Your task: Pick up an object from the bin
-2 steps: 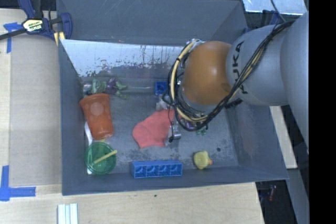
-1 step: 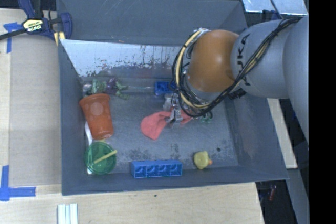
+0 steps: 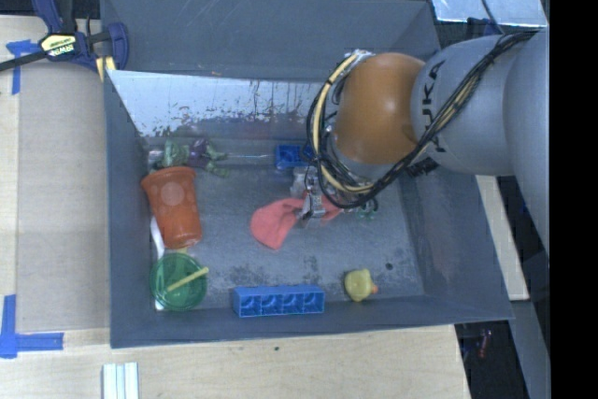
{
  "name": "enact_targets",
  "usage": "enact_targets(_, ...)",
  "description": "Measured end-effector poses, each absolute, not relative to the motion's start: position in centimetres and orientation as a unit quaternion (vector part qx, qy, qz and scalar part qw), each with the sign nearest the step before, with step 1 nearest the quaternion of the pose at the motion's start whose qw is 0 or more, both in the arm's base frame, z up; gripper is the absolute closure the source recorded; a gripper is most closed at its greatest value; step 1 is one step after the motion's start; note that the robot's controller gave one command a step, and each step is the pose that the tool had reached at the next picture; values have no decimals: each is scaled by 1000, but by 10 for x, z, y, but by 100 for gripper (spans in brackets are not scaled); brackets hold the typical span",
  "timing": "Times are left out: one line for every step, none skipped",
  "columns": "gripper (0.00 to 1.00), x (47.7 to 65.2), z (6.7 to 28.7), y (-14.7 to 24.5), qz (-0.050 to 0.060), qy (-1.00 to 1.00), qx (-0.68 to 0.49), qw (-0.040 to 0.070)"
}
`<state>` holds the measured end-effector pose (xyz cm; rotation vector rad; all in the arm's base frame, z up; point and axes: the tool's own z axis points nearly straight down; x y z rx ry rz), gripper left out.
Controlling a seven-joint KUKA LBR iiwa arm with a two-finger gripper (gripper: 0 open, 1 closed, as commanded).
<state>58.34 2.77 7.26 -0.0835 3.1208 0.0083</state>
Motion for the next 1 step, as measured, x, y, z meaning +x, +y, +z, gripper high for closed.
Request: enact_targets(100, 578, 119, 13, 3, 999, -41, 5)
